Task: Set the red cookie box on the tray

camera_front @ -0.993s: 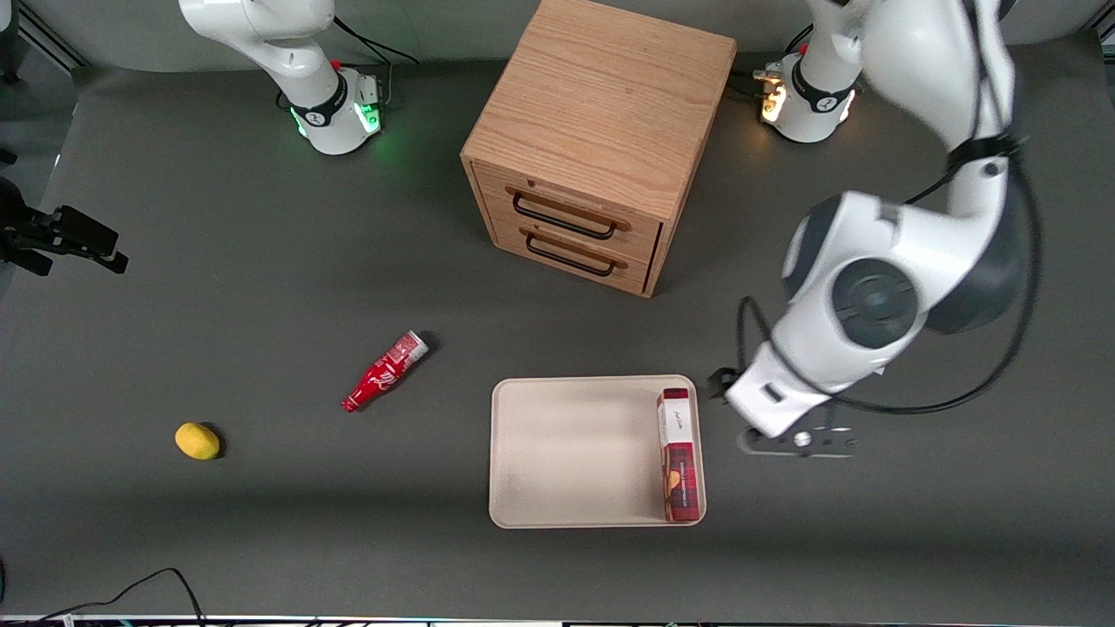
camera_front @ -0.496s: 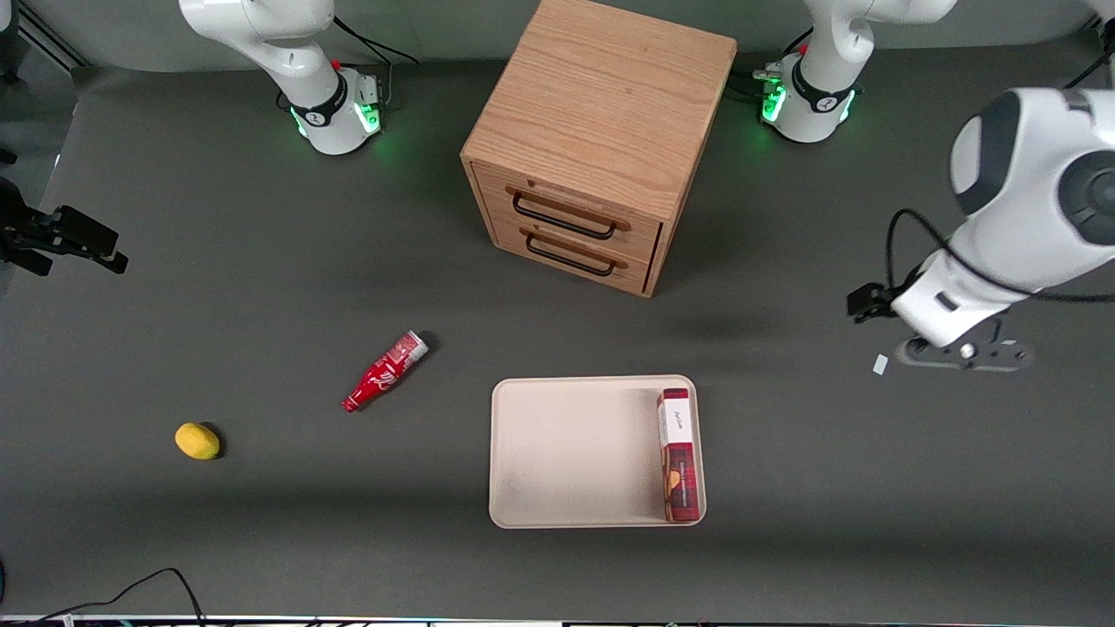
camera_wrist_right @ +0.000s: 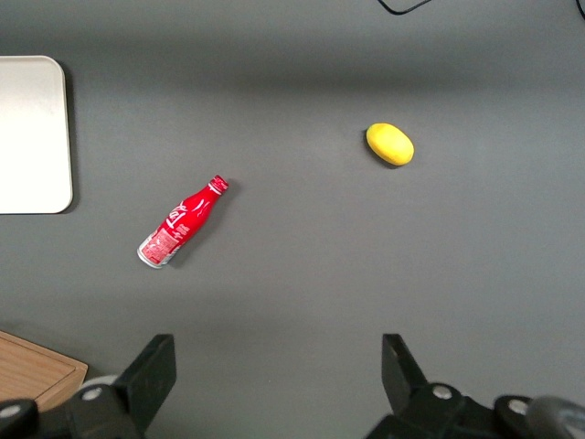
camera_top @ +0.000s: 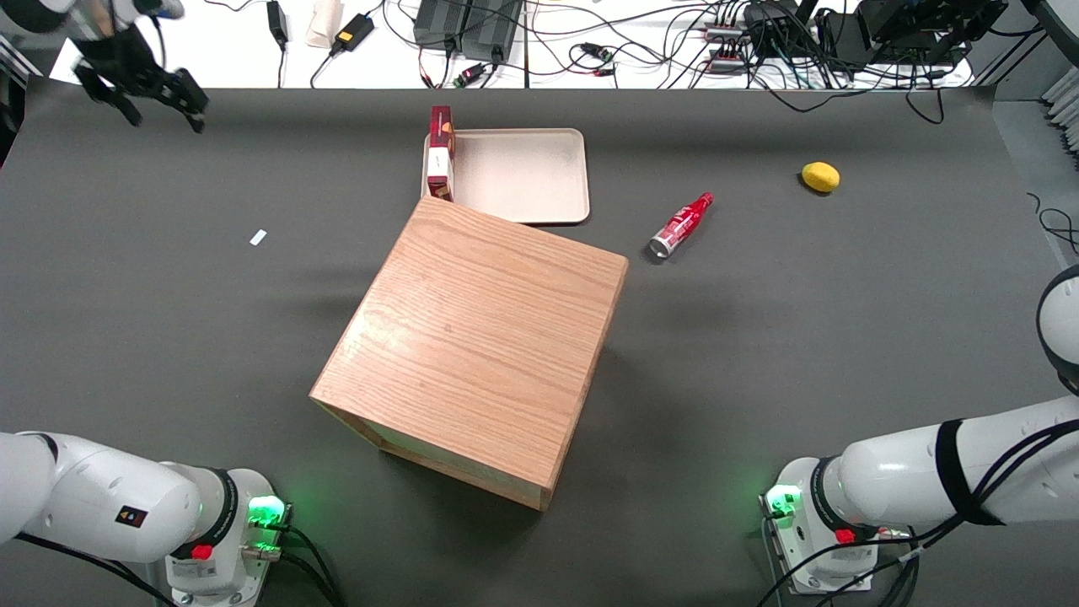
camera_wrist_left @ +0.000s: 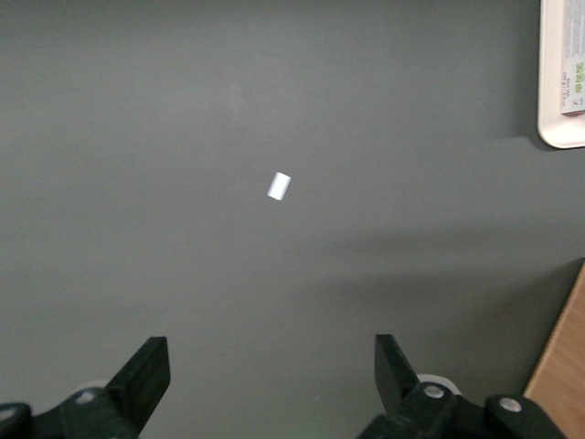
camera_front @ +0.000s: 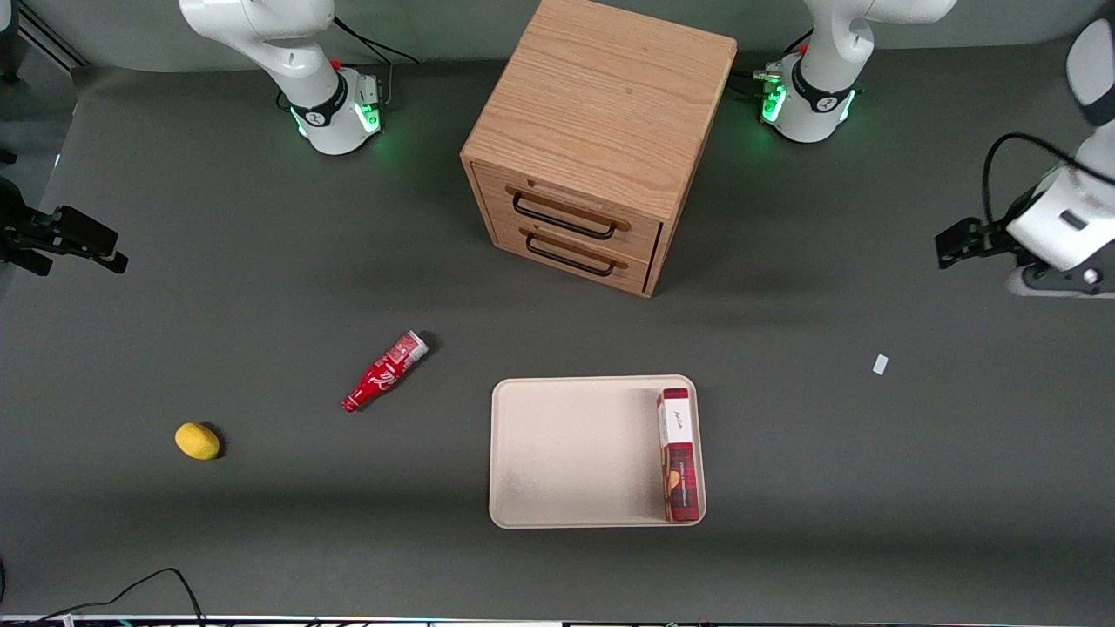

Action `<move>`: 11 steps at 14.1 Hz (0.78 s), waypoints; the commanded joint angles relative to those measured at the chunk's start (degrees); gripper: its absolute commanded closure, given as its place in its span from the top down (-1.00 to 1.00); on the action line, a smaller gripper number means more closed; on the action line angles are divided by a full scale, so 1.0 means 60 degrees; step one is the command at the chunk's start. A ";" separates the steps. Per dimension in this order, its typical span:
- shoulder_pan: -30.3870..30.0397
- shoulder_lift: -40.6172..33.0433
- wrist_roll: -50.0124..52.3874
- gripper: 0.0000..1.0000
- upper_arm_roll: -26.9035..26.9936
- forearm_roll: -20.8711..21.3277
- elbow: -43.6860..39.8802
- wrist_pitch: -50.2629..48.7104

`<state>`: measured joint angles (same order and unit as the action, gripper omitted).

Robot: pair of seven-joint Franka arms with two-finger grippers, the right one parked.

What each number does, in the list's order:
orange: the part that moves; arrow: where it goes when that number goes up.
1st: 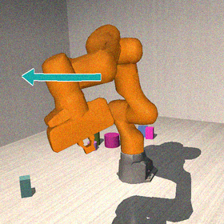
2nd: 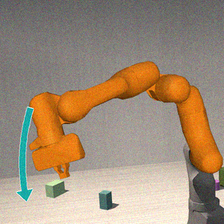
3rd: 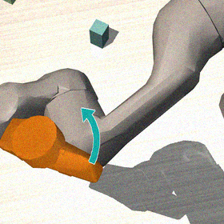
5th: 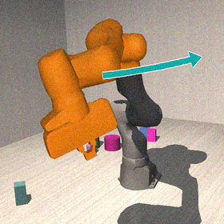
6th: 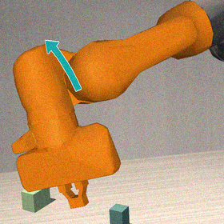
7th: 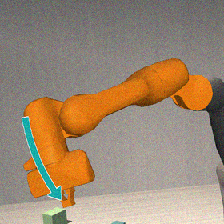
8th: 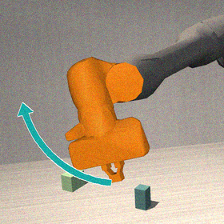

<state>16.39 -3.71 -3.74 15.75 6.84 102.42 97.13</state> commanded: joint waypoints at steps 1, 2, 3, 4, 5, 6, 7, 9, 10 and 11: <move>-0.0723 0.0296 -0.0767 1.00 -0.0427 0.0165 -0.1013 -0.0630; -0.0798 0.0296 -0.0769 1.00 -0.0529 0.0150 -0.1102 -0.0777; -0.0813 0.0311 -0.0769 1.00 -0.0559 0.0135 -0.1117 -0.0807; -0.0828 0.0311 -0.0769 1.00 -0.0559 -0.0083 -0.1117 -0.0807; -0.0944 0.0311 -0.0769 1.00 -0.0559 -0.0389 -0.1132 -0.0807; -0.1003 0.0311 -0.0769 1.00 -0.0559 -0.0682 -0.1132 -0.0836; -0.1004 0.0354 -0.0769 1.00 -0.0559 -0.0859 -0.1132 -0.0837; -0.0989 0.0369 -0.0769 1.00 -0.0559 -0.0905 -0.1132 -0.0837; -0.0974 0.0384 -0.0769 1.00 -0.0559 -0.0905 -0.1161 -0.0837; -0.0960 0.0384 -0.0740 1.00 -0.0559 -0.0905 -0.1190 -0.0837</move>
<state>11.36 -2.28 -7.30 13.00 2.28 97.48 93.86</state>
